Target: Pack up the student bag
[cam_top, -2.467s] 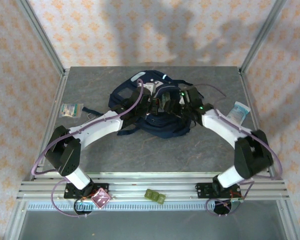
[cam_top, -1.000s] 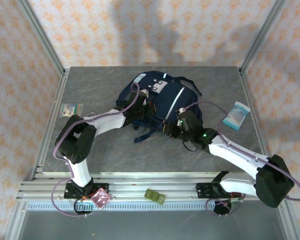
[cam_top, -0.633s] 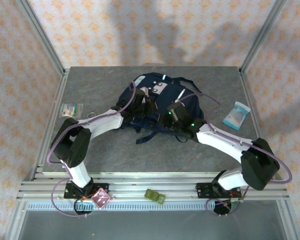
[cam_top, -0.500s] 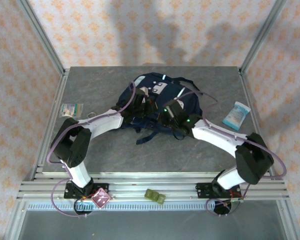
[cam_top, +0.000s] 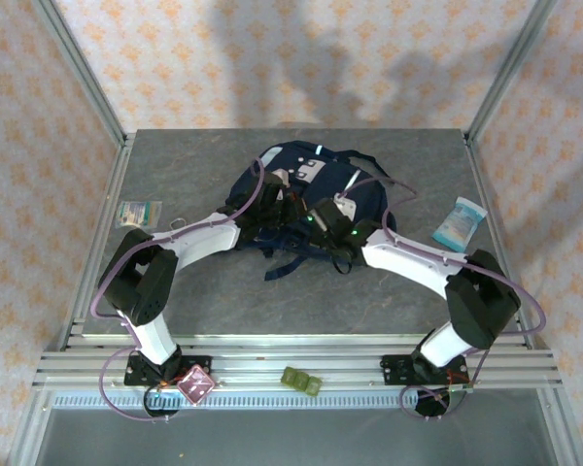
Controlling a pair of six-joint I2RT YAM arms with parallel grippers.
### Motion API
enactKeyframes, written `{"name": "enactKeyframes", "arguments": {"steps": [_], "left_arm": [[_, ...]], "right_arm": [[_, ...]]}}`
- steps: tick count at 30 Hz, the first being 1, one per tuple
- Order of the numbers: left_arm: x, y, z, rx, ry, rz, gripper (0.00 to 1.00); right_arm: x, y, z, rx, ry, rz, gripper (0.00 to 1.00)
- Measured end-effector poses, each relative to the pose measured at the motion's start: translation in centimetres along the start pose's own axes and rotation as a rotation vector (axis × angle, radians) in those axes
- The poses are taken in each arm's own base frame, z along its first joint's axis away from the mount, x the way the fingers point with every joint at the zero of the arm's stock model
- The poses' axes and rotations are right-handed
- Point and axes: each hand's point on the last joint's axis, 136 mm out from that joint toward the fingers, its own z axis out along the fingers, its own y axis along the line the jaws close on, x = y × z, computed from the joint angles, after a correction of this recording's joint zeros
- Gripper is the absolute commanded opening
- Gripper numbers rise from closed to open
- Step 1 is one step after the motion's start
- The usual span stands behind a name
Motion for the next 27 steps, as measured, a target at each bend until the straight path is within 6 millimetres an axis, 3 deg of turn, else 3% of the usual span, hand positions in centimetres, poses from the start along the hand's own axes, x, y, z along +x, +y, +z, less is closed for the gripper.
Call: {"name": "enactKeyframes", "arguments": {"steps": [8,15,20,26,27], "left_arm": [[-0.1,0.5,-0.3,-0.009,0.006,0.039,0.00],[0.1,0.3,-0.3,0.003,0.018,0.070,0.00],[-1.0,0.6,-0.4,-0.031,0.015,0.111,0.00],[-5.1,1.6,1.1,-0.095,-0.002,0.166,0.00],[-5.9,1.6,1.3,-0.101,-0.014,0.178,0.14]], "right_arm": [[-0.6,-5.2,-1.4,0.051,-0.018,-0.001,0.00],[-1.6,-5.5,-2.1,0.038,-0.041,-0.087,0.00],[-0.2,-4.0,-2.1,-0.001,-0.013,-0.220,0.00],[1.9,1.1,-1.0,-0.153,0.040,-0.290,0.00],[1.9,2.0,-0.7,-0.174,0.044,-0.284,0.00]]}}
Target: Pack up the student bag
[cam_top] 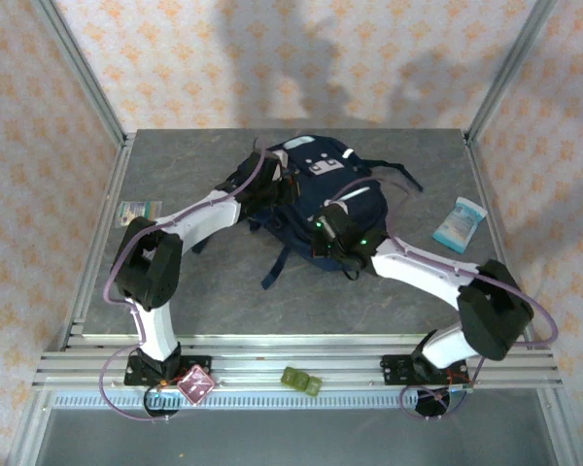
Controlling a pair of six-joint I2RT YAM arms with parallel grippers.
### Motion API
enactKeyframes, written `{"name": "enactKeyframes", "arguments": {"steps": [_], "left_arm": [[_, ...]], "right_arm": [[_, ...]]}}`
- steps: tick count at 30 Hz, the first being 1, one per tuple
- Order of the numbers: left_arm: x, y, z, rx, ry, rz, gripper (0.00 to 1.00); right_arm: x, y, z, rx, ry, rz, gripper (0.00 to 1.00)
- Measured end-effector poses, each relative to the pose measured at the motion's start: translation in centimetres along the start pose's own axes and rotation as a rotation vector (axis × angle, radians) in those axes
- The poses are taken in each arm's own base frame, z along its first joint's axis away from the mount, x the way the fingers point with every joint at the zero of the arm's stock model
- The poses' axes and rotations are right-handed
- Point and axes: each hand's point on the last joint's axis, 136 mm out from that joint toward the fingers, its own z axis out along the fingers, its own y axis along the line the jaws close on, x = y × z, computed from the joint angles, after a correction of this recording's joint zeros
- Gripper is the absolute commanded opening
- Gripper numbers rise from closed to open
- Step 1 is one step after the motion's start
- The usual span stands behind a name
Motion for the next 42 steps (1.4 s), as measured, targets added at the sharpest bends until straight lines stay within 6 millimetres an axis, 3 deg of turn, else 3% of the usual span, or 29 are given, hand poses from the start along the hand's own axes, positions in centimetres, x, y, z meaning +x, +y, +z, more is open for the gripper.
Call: {"name": "enactKeyframes", "arguments": {"steps": [2,3,7,12,17,20,23,26,33,36,38,41,42], "left_arm": [[-1.1,0.2,0.1,-0.010,-0.026,0.015,0.40],[-1.6,0.3,0.0,-0.016,-0.044,0.017,0.46],[-2.0,0.9,-2.4,-0.028,-0.098,0.012,0.51],[2.0,2.5,-5.9,-0.040,-0.085,-0.029,0.51],[6.1,1.7,-5.1,-0.021,-0.016,-0.045,0.54],[7.1,0.4,-3.9,0.013,0.003,-0.046,0.48],[7.2,0.9,-2.5,0.000,0.009,-0.055,0.00],[7.4,1.2,-1.4,-0.010,0.026,-0.064,0.00],[7.4,1.1,-1.2,-0.008,0.030,-0.064,0.00],[7.4,1.1,-1.2,-0.008,0.030,-0.064,0.00],[7.4,1.1,-1.2,-0.008,0.030,-0.064,0.00],[7.4,1.1,-1.2,-0.008,0.030,-0.063,0.00],[7.4,1.1,-1.2,-0.008,0.030,-0.064,0.00]], "right_arm": [[-0.6,1.5,0.7,-0.041,-0.001,0.013,0.00],[-0.8,2.2,1.1,-0.063,0.000,0.020,0.00],[-0.7,4.0,1.9,-0.115,0.020,0.035,0.00],[-0.3,4.4,2.6,-0.134,0.046,0.047,0.00],[-0.3,4.6,2.6,-0.145,0.045,0.049,0.00],[-0.3,4.8,2.6,-0.152,0.048,0.055,0.00],[-0.2,4.6,2.7,-0.147,0.054,0.060,0.05],[0.0,4.1,3.1,-0.116,0.055,0.061,0.07],[0.4,3.5,3.8,-0.081,0.060,0.061,0.13],[0.4,3.4,3.9,-0.080,0.061,0.066,0.22],[0.4,3.4,3.9,-0.078,0.062,0.062,0.17],[0.5,3.3,3.9,-0.072,0.062,0.060,0.00],[0.5,3.2,3.9,-0.069,0.061,0.062,0.00]]}}
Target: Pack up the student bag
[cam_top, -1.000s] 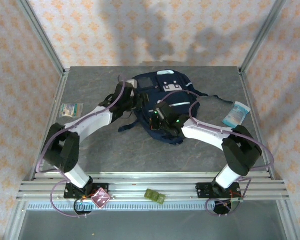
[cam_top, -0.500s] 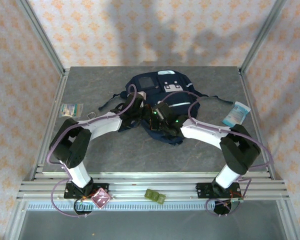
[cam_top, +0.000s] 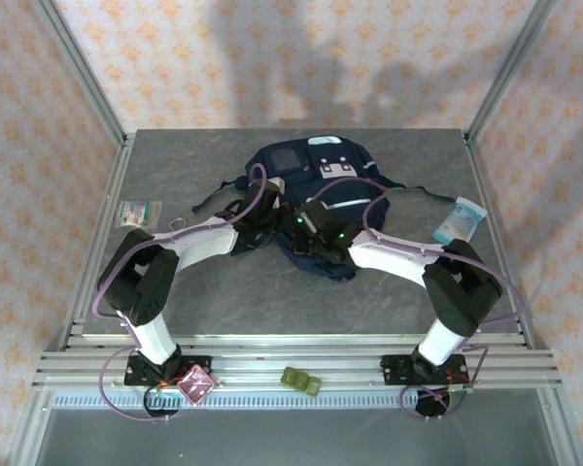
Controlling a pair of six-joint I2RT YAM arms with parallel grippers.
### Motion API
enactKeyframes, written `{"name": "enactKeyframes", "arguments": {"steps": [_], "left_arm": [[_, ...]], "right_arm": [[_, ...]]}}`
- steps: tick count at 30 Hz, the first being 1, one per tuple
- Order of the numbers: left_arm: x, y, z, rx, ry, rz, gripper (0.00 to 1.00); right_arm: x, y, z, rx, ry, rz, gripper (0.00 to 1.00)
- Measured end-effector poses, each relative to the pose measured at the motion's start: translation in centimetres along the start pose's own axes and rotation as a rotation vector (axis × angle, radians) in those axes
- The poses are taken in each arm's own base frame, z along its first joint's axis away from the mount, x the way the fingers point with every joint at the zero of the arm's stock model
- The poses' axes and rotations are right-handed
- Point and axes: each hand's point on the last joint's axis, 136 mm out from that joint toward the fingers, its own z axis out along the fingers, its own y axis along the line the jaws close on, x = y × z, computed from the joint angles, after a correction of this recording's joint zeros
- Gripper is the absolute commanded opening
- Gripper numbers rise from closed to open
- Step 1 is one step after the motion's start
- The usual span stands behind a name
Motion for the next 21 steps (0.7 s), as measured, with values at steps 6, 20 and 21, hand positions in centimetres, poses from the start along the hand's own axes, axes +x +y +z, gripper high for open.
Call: {"name": "enactKeyframes", "arguments": {"steps": [6,20,21], "left_arm": [[-0.1,0.1,0.0,-0.003,-0.002,0.002,0.00],[-1.6,1.1,-0.7,-0.001,-0.019,0.023,0.00],[-2.0,1.4,-0.8,-0.008,-0.021,0.023,0.00]], "right_arm": [[0.0,-0.4,-0.2,0.023,0.003,-0.001,0.00],[-2.8,-12.3,-5.3,0.198,-0.097,0.133,0.00],[-2.7,-11.8,-5.3,0.189,-0.095,0.119,0.00]]}}
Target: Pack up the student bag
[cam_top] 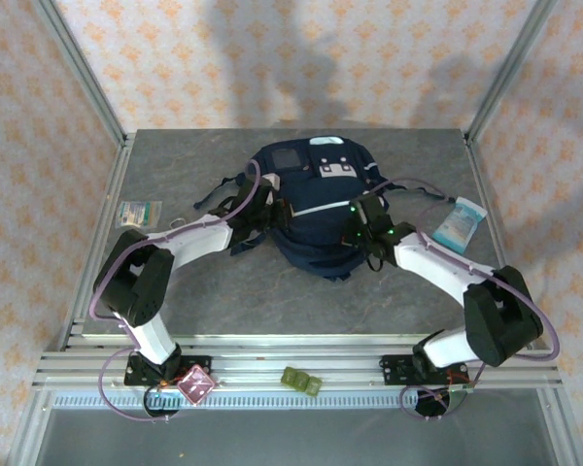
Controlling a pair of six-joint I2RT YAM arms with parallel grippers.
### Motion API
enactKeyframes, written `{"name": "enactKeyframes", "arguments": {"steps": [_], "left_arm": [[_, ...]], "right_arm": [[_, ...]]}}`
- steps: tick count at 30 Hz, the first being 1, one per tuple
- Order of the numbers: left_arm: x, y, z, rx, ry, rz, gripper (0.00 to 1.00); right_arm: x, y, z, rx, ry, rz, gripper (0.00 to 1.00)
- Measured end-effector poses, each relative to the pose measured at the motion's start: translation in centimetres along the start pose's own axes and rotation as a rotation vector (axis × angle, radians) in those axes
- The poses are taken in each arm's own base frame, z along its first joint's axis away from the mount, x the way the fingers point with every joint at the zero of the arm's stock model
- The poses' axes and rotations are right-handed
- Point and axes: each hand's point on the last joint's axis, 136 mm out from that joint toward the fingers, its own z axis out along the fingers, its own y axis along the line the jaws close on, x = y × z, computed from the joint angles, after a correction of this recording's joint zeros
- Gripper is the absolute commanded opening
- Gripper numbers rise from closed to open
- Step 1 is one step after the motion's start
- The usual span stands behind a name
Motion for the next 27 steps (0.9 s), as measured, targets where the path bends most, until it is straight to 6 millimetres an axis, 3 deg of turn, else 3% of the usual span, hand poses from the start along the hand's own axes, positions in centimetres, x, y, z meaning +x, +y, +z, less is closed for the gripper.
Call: {"name": "enactKeyframes", "arguments": {"steps": [3,5,6,9,11,13,17,21,24,25,26,27], "left_arm": [[-2.3,1.8,0.1,-0.050,-0.015,-0.012,0.01],[-4.8,3.4,0.2,-0.086,-0.041,-0.031,0.34],[-6.1,3.9,0.1,-0.103,-0.064,-0.035,0.43],[-10.0,5.4,-1.1,-0.147,-0.162,-0.055,0.54],[-10.5,5.4,-2.5,-0.154,-0.194,-0.060,0.57],[-9.1,4.5,-3.8,-0.143,-0.191,-0.058,0.60],[-3.5,2.3,-5.3,-0.091,-0.129,-0.065,0.62],[1.6,1.1,-4.0,-0.055,-0.028,-0.091,0.63],[3.2,1.3,-2.4,-0.066,0.013,-0.112,0.62],[3.2,1.5,-1.7,-0.073,0.018,-0.121,0.59],[3.1,1.6,-1.3,-0.080,0.018,-0.128,0.50],[2.9,1.6,-0.8,-0.084,0.016,-0.136,0.32]], "right_arm": [[1.2,3.1,-0.5,-0.064,0.013,-0.068,0.00],[1.7,6.2,-0.8,-0.136,0.018,-0.110,0.00],[1.9,7.8,-0.8,-0.175,0.023,-0.119,0.00],[3.0,11.1,-0.1,-0.271,0.067,-0.125,0.00],[3.8,12.1,0.8,-0.302,0.102,-0.113,0.00],[4.2,12.5,1.4,-0.311,0.120,-0.103,0.00],[4.2,13.2,2.1,-0.324,0.135,-0.094,0.00],[3.9,13.8,2.3,-0.339,0.132,-0.093,0.00],[3.9,13.8,2.3,-0.341,0.136,-0.093,0.00],[4.0,13.8,2.3,-0.341,0.137,-0.093,0.00],[4.0,13.9,2.3,-0.342,0.137,-0.094,0.00],[4.0,13.8,2.3,-0.341,0.137,-0.095,0.00]]}}
